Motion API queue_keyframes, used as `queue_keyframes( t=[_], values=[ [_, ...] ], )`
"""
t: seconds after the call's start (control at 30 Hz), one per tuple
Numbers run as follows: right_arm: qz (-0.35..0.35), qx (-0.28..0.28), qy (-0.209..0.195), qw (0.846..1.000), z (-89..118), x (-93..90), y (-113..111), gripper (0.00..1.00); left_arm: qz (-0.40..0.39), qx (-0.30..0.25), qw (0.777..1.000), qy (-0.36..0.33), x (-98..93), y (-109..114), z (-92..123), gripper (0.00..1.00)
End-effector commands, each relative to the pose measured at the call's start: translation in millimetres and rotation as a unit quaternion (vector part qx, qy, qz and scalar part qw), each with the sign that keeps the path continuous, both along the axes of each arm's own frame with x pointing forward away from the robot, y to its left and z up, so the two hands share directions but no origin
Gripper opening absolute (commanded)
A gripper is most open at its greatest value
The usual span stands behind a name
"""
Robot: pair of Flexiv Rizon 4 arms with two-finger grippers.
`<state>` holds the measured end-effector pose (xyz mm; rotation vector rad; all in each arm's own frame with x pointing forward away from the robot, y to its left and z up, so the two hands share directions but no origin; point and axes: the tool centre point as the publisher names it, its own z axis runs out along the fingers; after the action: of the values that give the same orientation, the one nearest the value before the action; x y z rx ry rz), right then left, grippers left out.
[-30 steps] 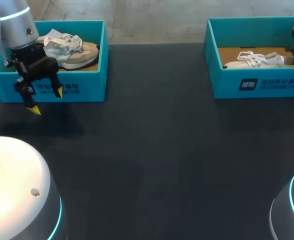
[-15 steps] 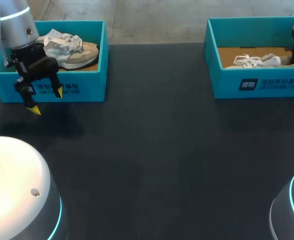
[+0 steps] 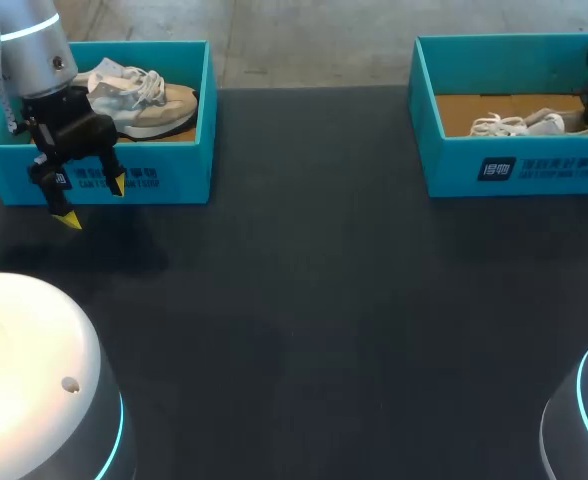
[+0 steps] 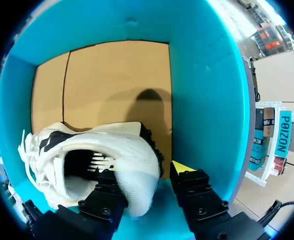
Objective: Take the shoe out of the shoebox, open the shoe tongue, remove and reinsert the insole, then place the shoe into the shoebox
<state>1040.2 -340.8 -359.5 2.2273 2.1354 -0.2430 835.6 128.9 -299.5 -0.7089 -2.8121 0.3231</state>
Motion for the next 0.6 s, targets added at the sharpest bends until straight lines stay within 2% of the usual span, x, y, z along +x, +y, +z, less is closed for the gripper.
queue_keyframes(
  t=[0.03,0.3,0.4,0.53,0.6],
  values=[
    [0.0,-0.001,0.0,1.0,-1,-3.9,2,0.43,0.0,0.001,1.0,0.0,-0.3,0,1,1.0],
    [-0.002,0.002,0.003,1.0,-1,-6.8,3,0.47,0.0,0.001,1.0,0.0,-0.3,0,1,1.0],
    [-0.002,0.0,-0.001,1.0,3,-7.7,3,0.62,0.0,0.001,1.0,0.0,-0.3,0,1,1.0],
    [-0.004,-0.003,-0.006,1.0,9,-10.0,3,0.73,0.0,0.001,1.0,0.0,-0.3,0,1,1.0],
    [-0.003,-0.005,-0.008,1.0,13,-11.2,5,0.76,0.0,0.001,1.0,0.0,-0.3,0,1,1.0]
  ],
)
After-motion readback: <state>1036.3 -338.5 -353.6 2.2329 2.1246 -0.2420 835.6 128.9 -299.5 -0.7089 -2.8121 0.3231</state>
